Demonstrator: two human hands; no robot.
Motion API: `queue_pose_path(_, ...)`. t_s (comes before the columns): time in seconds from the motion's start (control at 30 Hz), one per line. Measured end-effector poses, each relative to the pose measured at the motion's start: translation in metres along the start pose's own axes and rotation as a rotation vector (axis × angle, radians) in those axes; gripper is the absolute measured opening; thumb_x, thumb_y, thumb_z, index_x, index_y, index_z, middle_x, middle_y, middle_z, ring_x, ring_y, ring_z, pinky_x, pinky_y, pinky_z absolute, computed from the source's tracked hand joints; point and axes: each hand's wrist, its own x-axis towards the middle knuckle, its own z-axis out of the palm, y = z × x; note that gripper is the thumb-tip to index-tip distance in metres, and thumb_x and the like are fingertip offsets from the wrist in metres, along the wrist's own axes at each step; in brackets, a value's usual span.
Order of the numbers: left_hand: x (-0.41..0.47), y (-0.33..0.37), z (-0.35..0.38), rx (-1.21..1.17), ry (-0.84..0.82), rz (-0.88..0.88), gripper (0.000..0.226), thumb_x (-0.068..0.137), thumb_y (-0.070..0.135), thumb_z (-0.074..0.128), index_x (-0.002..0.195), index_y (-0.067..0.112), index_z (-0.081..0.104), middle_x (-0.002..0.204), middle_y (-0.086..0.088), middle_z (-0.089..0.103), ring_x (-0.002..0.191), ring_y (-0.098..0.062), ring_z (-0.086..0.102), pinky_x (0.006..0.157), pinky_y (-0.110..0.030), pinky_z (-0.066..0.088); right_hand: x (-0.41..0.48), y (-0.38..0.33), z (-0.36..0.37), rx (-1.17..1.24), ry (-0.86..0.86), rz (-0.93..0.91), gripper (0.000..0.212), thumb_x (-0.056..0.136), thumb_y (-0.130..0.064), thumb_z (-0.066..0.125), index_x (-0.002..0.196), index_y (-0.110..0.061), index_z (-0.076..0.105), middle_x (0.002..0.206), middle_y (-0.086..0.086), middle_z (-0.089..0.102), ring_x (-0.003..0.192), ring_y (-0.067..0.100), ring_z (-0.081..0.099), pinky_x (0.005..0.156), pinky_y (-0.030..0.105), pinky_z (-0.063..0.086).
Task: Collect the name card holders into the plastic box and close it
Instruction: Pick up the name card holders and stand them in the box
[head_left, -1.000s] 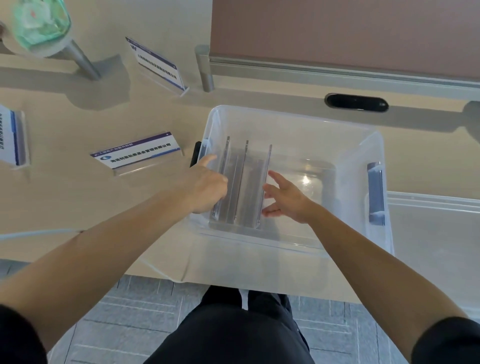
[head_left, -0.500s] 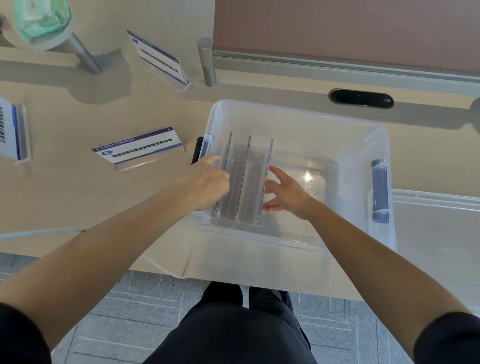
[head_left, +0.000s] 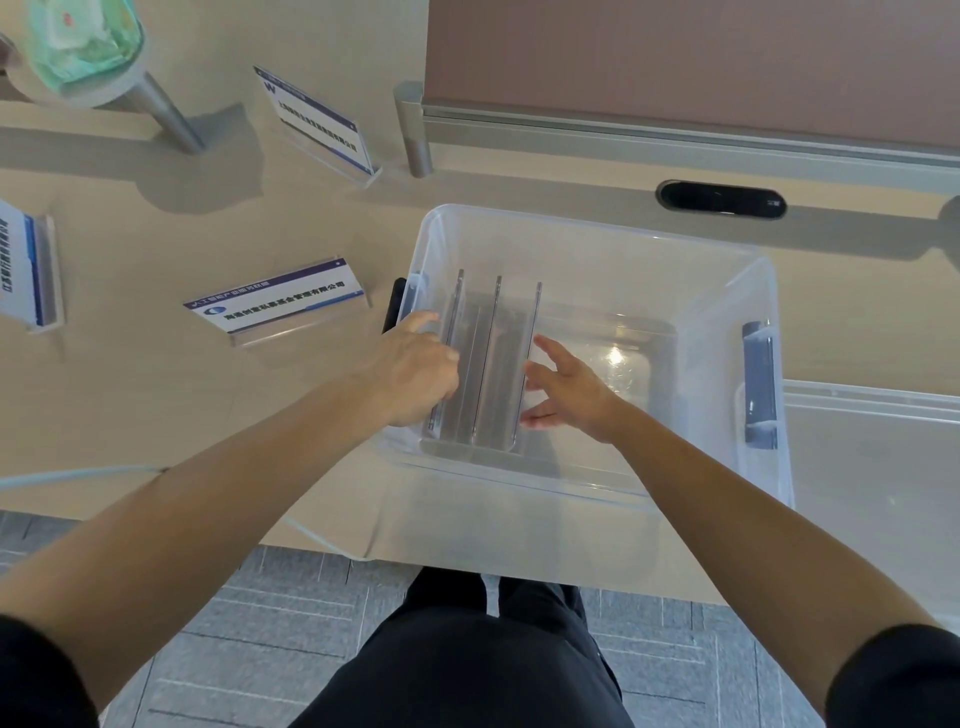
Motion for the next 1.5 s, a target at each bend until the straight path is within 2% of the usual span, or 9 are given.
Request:
queue_pose_path(0.2, -0.024, -0.002, 0.003, -0.384, 0.361, -0.186, 0.042, 0.073, 0.021, 0.076, 0.114, 0.028, 0.068, 0.14, -0.008, 0.041, 0.136, -0.032, 0.019, 0.111, -0.052, 0.011, -0.001, 0.0, -0.003, -0.067, 0.067, -0.023, 0.062, 0.098, -0.04, 0.054, 0.153, -0.034, 0.025, 0.13, 0.007, 0.059, 0.09, 0.029, 0.074, 0.089, 0.042, 0.059)
queue_pose_path(0.4, -0.027, 0.013, 0.02, -0.982, 0.478, -0.51, 0.061, 0.082, 0.026, 0.071, 0.137, 0.031, 0.044, 0.151, -0.006, 0.013, 0.142, -0.026, 0.014, 0.113, -0.037, 0.02, -0.015, -0.013, -0.01, -0.7, 0.252, -0.352, 0.059, 0.097, -0.049, 0.05, 0.151, -0.032, 0.031, 0.147, 0.0, 0.041, 0.112, 0.02, 0.06, 0.096, 0.039, 0.048)
queue_pose_path(0.67, -0.024, 0.015, 0.019, -1.257, 0.537, -0.634, 0.073, 0.085, 0.017, 0.063, 0.145, 0.039, 0.029, 0.148, 0.018, 0.038, 0.131, -0.008, 0.043, 0.106, -0.03, 0.038, -0.001, -0.045, 0.016, -1.431, 0.093, -0.658, 0.047, 0.099, -0.046, 0.046, 0.145, -0.043, 0.038, 0.161, 0.004, 0.018, 0.147, 0.032, 0.013, 0.118, 0.052, 0.017)
queue_pose_path(0.77, -0.026, 0.018, 0.019, -1.388, 0.559, -0.725, 0.072, 0.088, 0.019, 0.059, 0.146, 0.044, 0.025, 0.145, 0.022, 0.041, 0.098, -0.004, 0.056, 0.082, -0.012, 0.046, 0.014, -0.059, 0.027, -1.505, 0.042, -0.658, 0.045, 0.103, -0.042, 0.038, 0.148, -0.045, 0.032, 0.165, 0.002, 0.013, 0.15, 0.032, 0.008, 0.118, 0.054, 0.012)
queue_pose_path(0.87, -0.027, 0.018, 0.018, -1.466, 0.574, -0.763, 0.068, 0.09, 0.019, 0.057, 0.145, 0.048, 0.028, 0.138, 0.025, 0.045, 0.071, 0.004, 0.054, 0.065, -0.004, 0.041, 0.025, -0.066, 0.032, -1.533, 0.027, -0.659, 0.045, 0.104, -0.039, 0.036, 0.148, -0.046, 0.031, 0.165, 0.002, 0.014, 0.149, 0.033, 0.012, 0.117, 0.056, 0.016)
queue_pose_path(1.03, -0.027, 0.017, 0.02, -1.477, 0.556, -0.772, 0.068, 0.089, 0.021, 0.056, 0.142, 0.052, 0.028, 0.14, 0.022, 0.047, 0.118, -0.004, 0.055, 0.084, -0.015, 0.043, 0.028, -0.064, 0.031, -1.511, 0.023, -0.663, 0.043, 0.103, -0.039, 0.038, 0.145, -0.045, 0.036, 0.163, 0.003, 0.017, 0.147, 0.036, 0.016, 0.116, 0.057, 0.019)
queue_pose_path(1.3, -0.028, 0.017, 0.023, -1.495, 0.516, -0.774, 0.07, 0.086, 0.025, 0.056, 0.14, 0.058, 0.027, 0.137, 0.017, 0.052, 0.061, -0.012, 0.056, 0.072, -0.027, 0.052, 0.013, -0.056, 0.013, -1.359, 0.265, -0.608, 0.05, 0.098, -0.045, 0.045, 0.146, -0.032, 0.036, 0.158, 0.01, 0.022, 0.143, 0.035, 0.021, 0.115, 0.053, 0.018)
queue_pose_path(1.4, -0.028, 0.016, 0.024, -1.508, 0.511, -0.778, 0.069, 0.085, 0.024, 0.056, 0.139, 0.058, 0.029, 0.138, 0.018, 0.051, 0.069, -0.028, 0.058, 0.075, -0.028, 0.055, 0.006, -0.037, 0.006, -1.157, 0.44, -0.415, 0.063, 0.097, -0.049, 0.046, 0.151, -0.026, 0.023, 0.158, 0.017, 0.014, 0.139, 0.041, 0.026, 0.111, 0.055, 0.027)
queue_pose_path(1.5, -0.027, 0.016, 0.025, -1.514, 0.513, -0.776, 0.069, 0.086, 0.023, 0.057, 0.139, 0.058, 0.029, 0.138, 0.019, 0.051, 0.065, -0.02, 0.057, 0.075, -0.027, 0.054, 0.006, -0.025, 0.006, -0.876, 0.305, -0.198, 0.069, 0.102, -0.051, 0.034, 0.156, -0.027, -0.001, 0.161, 0.018, 0.008, 0.131, 0.044, 0.045, 0.105, 0.053, 0.038)
